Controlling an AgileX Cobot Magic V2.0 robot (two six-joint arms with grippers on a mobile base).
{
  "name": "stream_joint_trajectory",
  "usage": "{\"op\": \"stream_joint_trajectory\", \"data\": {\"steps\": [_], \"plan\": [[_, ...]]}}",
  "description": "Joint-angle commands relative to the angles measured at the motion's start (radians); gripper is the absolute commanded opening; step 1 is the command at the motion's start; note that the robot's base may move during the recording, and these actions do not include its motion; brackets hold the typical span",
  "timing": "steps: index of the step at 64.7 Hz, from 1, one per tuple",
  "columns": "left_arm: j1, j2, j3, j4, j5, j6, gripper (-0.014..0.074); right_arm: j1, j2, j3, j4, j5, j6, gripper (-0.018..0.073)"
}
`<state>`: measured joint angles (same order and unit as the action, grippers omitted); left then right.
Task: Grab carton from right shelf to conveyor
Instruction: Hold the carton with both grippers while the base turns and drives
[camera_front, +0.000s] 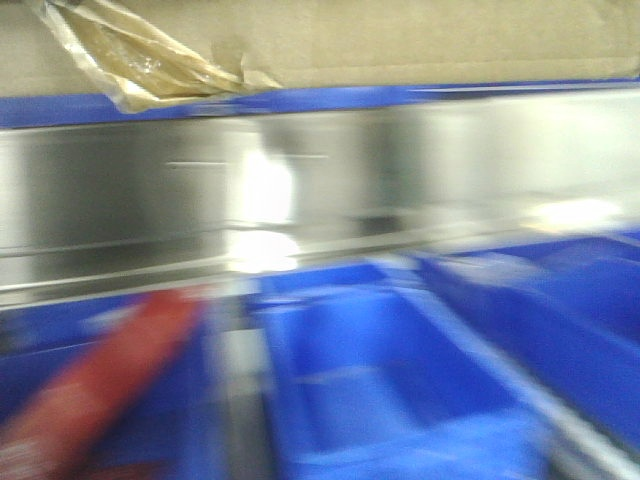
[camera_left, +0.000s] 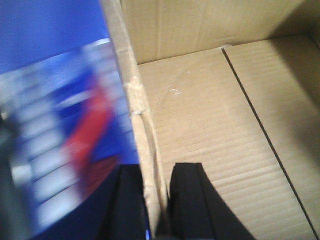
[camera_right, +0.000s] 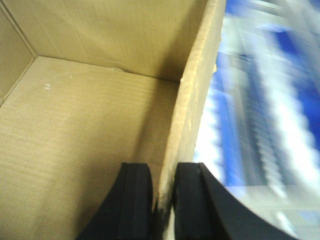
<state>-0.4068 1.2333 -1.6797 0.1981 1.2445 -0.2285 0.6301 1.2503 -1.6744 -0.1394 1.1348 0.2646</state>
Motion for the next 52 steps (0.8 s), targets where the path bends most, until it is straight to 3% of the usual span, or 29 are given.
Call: {"op": "stream_joint_trajectory", "data": {"steps": [1,52], "plan": [[-0.007,-0.009,0.000,0.001,-0.023,0.010,-0.0017,0.000,-0.018,-0.006,-0.022,-0.051,-0.020,-0.0069],[-0.007,-0.009,0.000,0.011,-0.023,0.010,-0.0017,0.000,-0.018,-0.006,-0.022,-0.051,-0.020,-0.0069]]}}
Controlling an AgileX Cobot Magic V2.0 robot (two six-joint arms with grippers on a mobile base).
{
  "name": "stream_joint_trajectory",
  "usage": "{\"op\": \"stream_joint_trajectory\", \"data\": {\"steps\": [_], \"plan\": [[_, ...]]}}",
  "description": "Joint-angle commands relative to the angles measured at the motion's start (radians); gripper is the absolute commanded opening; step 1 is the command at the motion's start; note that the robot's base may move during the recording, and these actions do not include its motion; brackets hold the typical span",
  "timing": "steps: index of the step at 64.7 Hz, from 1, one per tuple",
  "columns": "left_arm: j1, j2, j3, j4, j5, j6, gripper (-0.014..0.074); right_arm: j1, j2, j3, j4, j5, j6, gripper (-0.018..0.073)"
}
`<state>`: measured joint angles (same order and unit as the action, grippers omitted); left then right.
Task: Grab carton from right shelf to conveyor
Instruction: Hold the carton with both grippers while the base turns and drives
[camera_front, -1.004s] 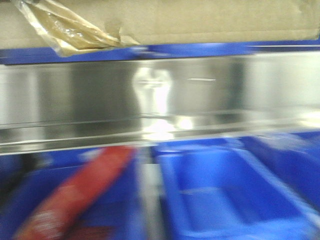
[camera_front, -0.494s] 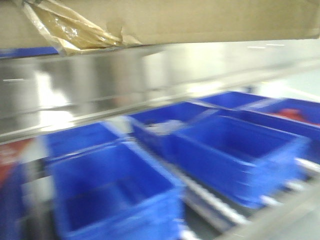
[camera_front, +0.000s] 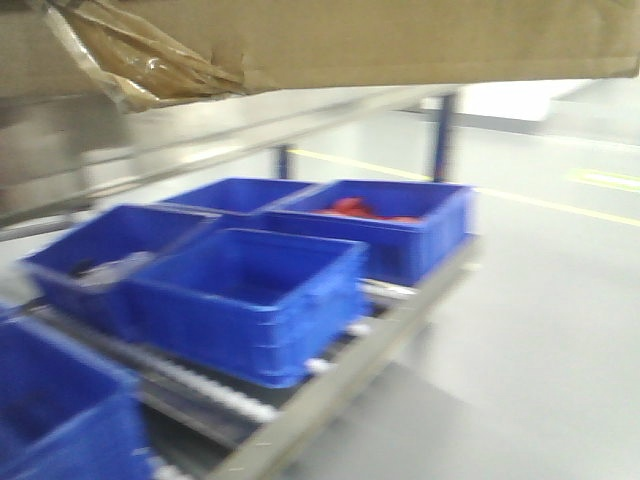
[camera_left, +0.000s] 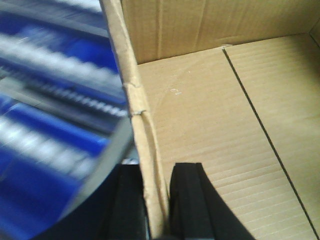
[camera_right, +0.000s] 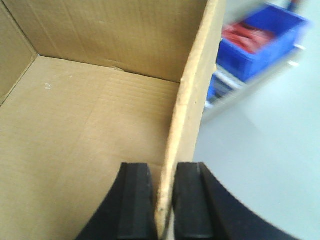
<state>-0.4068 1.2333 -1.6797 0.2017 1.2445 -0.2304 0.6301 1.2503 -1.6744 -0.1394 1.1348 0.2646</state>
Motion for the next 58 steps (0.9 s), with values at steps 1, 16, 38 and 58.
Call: {"op": "stream_joint_trajectory", "data": {"steps": [1,16,38,58], "plan": [[-0.007,-0.009,0.000,0.008,-0.023,0.012,-0.0017,0.000,-0.018,-0.006,-0.022,-0.051,-0.020,-0.0069],[-0.007,-0.009,0.000,0.008,-0.023,0.012,-0.0017,0.000,-0.018,-0.006,-0.022,-0.051,-0.020,-0.0069],[-0.007,-0.009,0.000,0.010,-0.023,0.012,-0.0017,0.000,-0.018,-0.006,-0.022,-0.051,-0.020,-0.0069],[-0.007,-0.009,0.000,0.010,-0.023,0.012,-0.0017,0.000,-0.018,-0.006,-0.022,-0.051,-0.020,-0.0069]]}}
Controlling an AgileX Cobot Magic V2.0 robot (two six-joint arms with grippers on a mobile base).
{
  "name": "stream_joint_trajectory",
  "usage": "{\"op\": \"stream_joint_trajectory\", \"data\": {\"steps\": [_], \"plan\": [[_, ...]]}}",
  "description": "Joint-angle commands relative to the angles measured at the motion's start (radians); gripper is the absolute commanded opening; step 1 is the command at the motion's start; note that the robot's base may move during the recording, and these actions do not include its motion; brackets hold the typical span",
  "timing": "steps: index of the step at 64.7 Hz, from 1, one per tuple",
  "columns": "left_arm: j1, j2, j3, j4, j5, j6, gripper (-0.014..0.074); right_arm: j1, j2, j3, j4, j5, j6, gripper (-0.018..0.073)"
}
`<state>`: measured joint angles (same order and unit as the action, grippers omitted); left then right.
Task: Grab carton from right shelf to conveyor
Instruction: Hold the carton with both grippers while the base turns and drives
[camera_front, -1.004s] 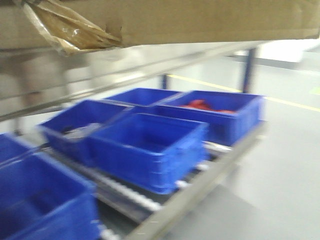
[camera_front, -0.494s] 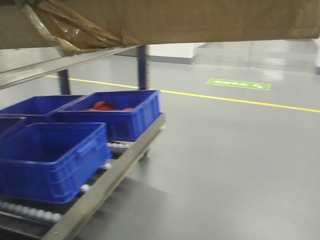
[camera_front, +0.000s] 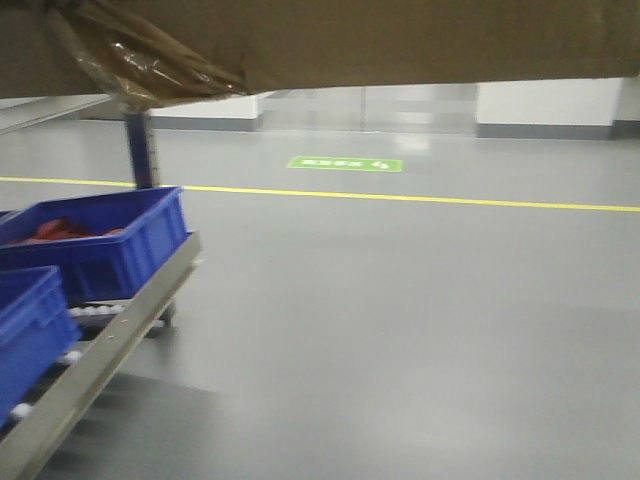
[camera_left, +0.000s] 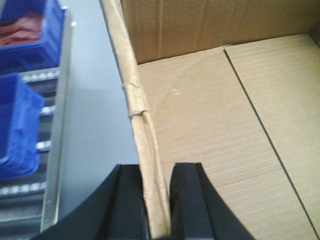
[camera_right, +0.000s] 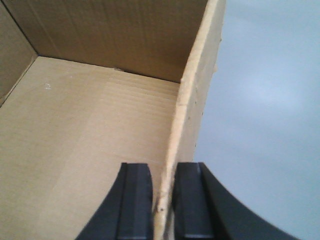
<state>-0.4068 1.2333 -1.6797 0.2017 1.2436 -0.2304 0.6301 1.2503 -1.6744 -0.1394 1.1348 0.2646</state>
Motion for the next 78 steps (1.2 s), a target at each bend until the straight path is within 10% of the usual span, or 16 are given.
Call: {"op": "stream_joint_trajectory", "data": {"steps": [1,78], "plan": [[-0.007,-0.009,0.000,0.010,-0.023,0.012,-0.0017,0.000,-0.018,-0.006,-0.022,-0.051,-0.020,-0.0069],[-0.007,-0.009,0.000,0.012,-0.023,0.012,-0.0017,0.000,-0.018,-0.006,-0.022,-0.051,-0.020,-0.0069]]}}
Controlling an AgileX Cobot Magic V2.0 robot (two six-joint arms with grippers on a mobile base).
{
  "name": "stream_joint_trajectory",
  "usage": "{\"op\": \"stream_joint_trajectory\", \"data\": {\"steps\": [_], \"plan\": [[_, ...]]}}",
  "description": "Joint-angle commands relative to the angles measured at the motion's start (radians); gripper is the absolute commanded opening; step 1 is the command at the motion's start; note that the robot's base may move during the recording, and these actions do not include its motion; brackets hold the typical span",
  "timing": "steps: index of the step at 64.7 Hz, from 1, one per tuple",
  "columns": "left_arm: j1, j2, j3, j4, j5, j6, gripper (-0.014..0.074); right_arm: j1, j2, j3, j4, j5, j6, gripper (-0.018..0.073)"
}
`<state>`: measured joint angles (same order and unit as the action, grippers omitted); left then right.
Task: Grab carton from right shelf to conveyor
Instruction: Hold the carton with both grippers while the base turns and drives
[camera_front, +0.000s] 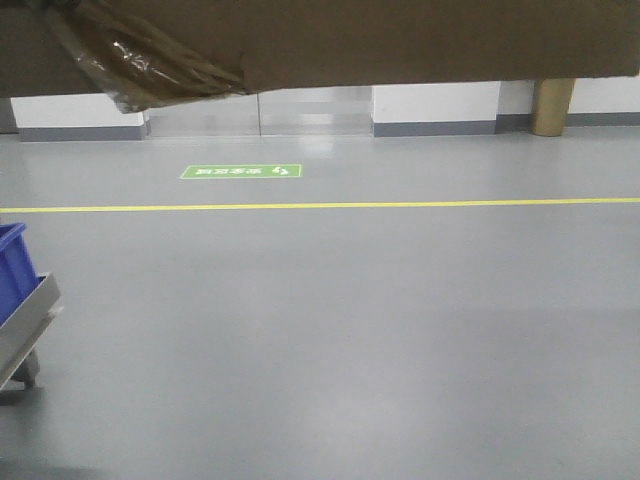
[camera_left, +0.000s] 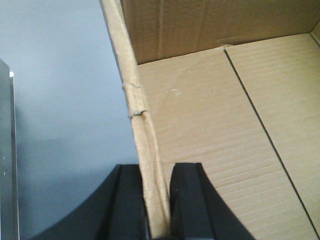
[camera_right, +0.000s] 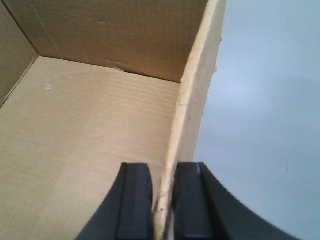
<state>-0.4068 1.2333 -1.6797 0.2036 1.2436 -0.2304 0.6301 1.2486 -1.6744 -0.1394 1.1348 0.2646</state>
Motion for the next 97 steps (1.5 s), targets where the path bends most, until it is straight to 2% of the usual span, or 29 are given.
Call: {"op": "stream_joint_trajectory", "data": {"steps": [1,97], "plan": [[-0.007,-0.009,0.000,0.010,-0.023,0.012,-0.0017,0.000,-0.016,-0.006,-0.022,-0.051,-0.020,-0.0069],[-0.007,-0.009,0.000,0.018,-0.045,0.012,-0.0017,0.000,-0.014,-0.006,-0.022,-0.072,-0.020,-0.0069]]}}
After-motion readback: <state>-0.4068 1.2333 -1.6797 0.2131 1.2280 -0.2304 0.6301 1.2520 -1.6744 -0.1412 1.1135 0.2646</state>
